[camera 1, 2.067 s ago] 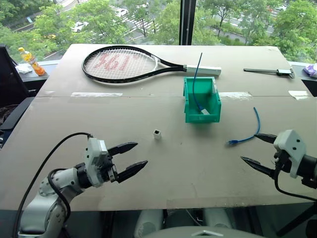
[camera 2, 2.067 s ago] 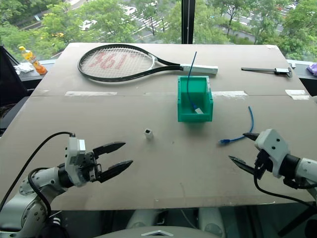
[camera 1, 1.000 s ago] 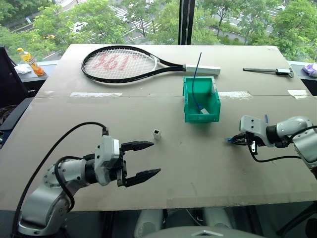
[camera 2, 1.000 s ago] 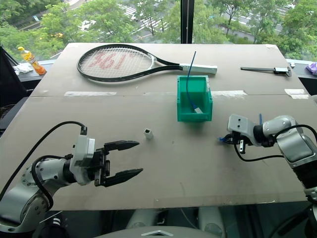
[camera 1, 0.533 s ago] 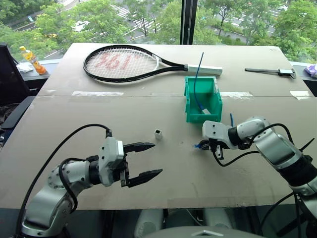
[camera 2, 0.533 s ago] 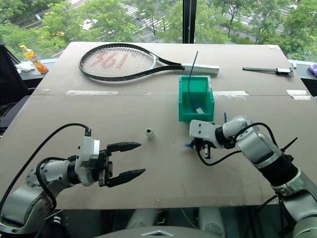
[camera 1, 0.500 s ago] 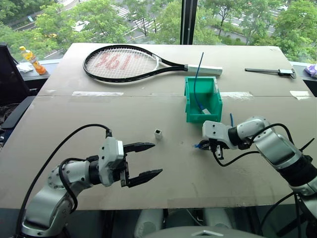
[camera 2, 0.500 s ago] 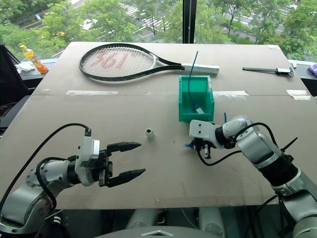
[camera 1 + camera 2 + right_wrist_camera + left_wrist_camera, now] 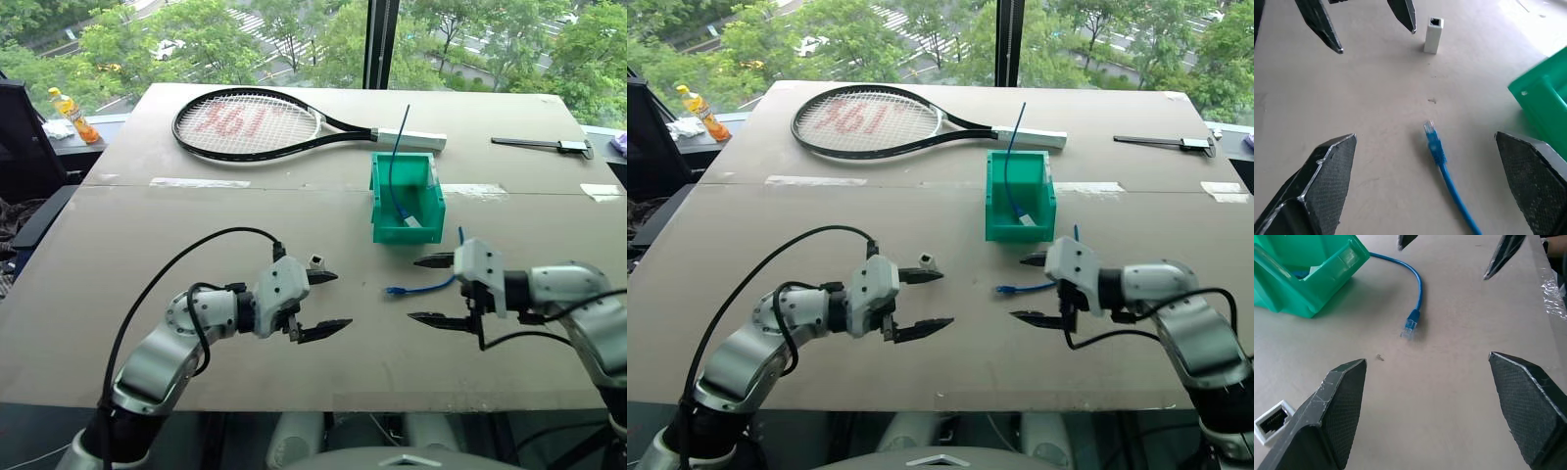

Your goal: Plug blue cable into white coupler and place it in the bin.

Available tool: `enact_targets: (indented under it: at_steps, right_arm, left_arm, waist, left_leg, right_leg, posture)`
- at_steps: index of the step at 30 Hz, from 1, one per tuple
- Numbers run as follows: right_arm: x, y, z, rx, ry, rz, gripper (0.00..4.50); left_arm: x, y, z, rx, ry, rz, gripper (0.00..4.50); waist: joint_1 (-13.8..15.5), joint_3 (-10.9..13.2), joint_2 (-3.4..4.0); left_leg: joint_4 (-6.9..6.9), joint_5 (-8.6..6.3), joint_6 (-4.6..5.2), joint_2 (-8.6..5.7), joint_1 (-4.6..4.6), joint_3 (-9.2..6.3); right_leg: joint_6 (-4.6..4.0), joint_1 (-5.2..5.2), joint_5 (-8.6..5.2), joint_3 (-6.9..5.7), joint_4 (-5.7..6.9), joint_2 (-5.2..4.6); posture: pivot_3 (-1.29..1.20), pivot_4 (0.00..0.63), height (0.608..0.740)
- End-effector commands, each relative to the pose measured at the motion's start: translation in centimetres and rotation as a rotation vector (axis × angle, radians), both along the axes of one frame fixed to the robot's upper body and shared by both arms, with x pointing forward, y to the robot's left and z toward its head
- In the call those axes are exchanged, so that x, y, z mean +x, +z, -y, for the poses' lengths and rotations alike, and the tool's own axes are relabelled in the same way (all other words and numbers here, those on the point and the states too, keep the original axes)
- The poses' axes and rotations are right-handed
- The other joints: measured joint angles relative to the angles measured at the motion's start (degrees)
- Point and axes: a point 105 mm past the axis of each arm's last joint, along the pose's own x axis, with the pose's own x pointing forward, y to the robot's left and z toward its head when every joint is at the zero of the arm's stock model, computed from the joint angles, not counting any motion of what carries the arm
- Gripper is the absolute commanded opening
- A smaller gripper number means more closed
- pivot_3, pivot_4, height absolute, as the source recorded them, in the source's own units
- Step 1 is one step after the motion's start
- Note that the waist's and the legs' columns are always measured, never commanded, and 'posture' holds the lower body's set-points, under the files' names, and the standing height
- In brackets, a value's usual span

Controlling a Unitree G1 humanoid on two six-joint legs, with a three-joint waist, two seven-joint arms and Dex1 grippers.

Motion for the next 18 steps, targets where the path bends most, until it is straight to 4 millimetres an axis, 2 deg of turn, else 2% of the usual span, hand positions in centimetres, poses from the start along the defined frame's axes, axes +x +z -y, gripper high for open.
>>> enact_targets:
  at_steps: [1, 4, 9, 15, 18]
  right_arm:
    - [-1.7, 0.9, 2.2, 0.083, -0.131, 0.092, 4.47]
    - [-3.3, 0.1, 3.5, 0.087, -0.215, 0.084, 4.47]
    - [-4.2, -0.9, 4.4, 0.067, -0.285, 0.092, 4.47]
    - [-4.6, 0.3, 4.2, 0.065, -0.324, 0.119, 4.47]
    - [-4.8, 0.8, 3.8, 0.067, -0.336, 0.126, 4.50]
  left_arm:
    - [1.0, -0.3, 1.2, 0.036, -0.035, 0.020, 4.10]
    - [2.1, -0.3, 2.2, 0.053, -0.049, 0.020, 4.10]
    - [3.3, -0.6, 3.9, 0.078, -0.103, 0.019, 4.10]
    - [4.5, -1.9, 5.4, 0.179, -0.152, 0.057, 4.10]
    - [4.5, -2.4, 6.1, 0.187, -0.176, 0.044, 3.24]
  waist:
    - [-0.12, 0.01, 0.02]
    - [-0.87, 0.01, 0.06]
    - [-1.67, 0.01, 0.06]
    - [-1.42, 0.02, 0.06]
    - [-1.39, 0.02, 0.05]
  left_leg:
    - [0.00, 0.00, 0.00, 0.00, 0.00, 0.02]
    - [0.01, 0.00, 0.00, 0.03, 0.10, 0.15]
    - [0.09, -0.01, 0.01, 0.11, 0.65, 0.19]
    - [0.07, -0.01, 0.01, 0.09, 0.60, 0.16]
    - [0.07, -0.02, 0.02, 0.08, 0.58, 0.16]
  right_leg:
    - [0.01, 0.00, 0.00, 0.02, 0.01, 0.01]
    - [0.14, 0.00, -0.16, 0.16, 0.06, 0.02]
    - [0.17, 0.46, -0.19, 0.22, 0.13, 0.08]
    - [0.17, 0.47, -0.20, 0.22, 0.09, 0.06]
    - [0.16, 0.47, -0.20, 0.23, 0.07, 0.05]
  posture:
    - [0.00, 0.150, 0.740]
    - [0.00, 0.150, 0.740]
    - [0.00, 0.150, 0.740]
    - [0.00, 0.150, 0.740]
    - [0.00, 0.150, 0.740]
